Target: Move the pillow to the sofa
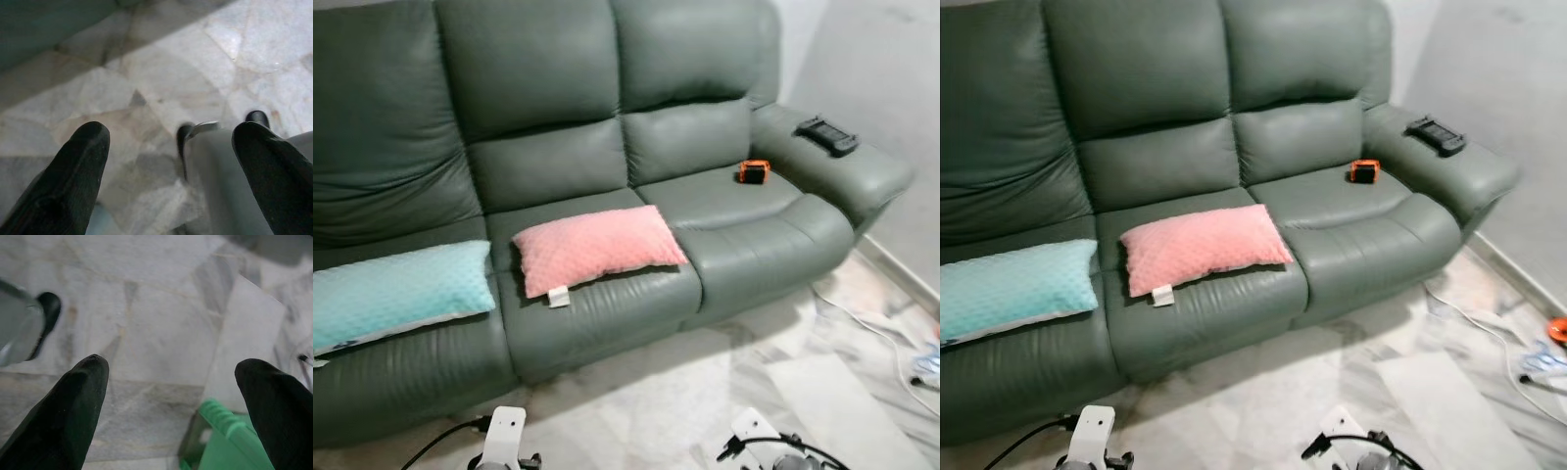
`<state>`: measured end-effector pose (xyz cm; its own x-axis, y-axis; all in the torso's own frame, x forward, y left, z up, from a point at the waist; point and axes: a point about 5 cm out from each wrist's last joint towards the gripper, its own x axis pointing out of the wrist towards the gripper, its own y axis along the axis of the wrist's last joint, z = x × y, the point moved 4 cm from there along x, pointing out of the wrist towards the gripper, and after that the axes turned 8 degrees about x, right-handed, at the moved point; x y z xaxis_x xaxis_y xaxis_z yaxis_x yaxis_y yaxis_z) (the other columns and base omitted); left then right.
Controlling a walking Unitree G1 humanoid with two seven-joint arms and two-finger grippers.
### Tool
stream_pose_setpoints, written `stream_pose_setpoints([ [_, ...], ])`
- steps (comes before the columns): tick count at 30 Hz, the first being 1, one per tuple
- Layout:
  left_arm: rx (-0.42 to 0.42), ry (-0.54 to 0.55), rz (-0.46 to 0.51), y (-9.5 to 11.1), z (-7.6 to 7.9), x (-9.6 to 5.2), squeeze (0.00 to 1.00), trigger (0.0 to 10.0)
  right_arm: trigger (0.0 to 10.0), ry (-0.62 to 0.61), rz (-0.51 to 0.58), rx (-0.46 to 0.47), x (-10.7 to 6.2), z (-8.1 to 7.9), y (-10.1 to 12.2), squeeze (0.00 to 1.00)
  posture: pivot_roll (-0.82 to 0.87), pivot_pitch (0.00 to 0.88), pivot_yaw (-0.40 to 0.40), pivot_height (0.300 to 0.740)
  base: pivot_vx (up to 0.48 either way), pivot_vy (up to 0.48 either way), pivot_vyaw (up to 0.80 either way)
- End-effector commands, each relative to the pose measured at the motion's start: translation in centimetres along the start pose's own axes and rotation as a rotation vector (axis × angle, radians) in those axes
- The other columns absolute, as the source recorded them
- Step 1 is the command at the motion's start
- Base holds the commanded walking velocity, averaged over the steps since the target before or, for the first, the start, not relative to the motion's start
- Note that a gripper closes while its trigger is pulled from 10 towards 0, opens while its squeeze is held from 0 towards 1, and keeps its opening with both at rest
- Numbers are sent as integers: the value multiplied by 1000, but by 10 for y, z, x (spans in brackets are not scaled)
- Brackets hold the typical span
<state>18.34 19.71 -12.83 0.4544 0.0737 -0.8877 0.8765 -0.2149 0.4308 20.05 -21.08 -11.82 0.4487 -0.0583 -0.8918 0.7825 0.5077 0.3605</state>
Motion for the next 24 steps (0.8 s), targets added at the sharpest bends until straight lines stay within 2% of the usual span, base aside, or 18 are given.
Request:
stream_pose_setpoints([
  [1, 1, 6, -2, 0, -2, 0, 0, 10000, 10000, 10, -8, -7, 0, -2, -2, 0, -111, 0, -33, 720, 247, 0, -663],
  [4, 2, 6, -2, 0, -2, 0, 0, 10000, 10000, 10, -8, -8, 0, -2, -2, 0, -111, 0, -33, 720, 242, 0, -663],
  [13, 4, 6, -5, -1, -2, 0, 0, 10000, 10000, 13, -8, -1, 0, -3, -3, 0, -113, 0, -33, 720, 0, 0, -660],
  [20, 2, 7, -6, -1, -2, 0, 0, 10000, 10000, 22, 0, 2, 0, -5, 1, 0, -114, 0, -33, 720, 0, 0, 0],
  [24, 1, 5, -6, -1, -1, 0, 0, 10000, 10000, 24, 2, 3, 0, -6, 2, 0, -114, 0, -33, 720, 298, 0, 0],
])
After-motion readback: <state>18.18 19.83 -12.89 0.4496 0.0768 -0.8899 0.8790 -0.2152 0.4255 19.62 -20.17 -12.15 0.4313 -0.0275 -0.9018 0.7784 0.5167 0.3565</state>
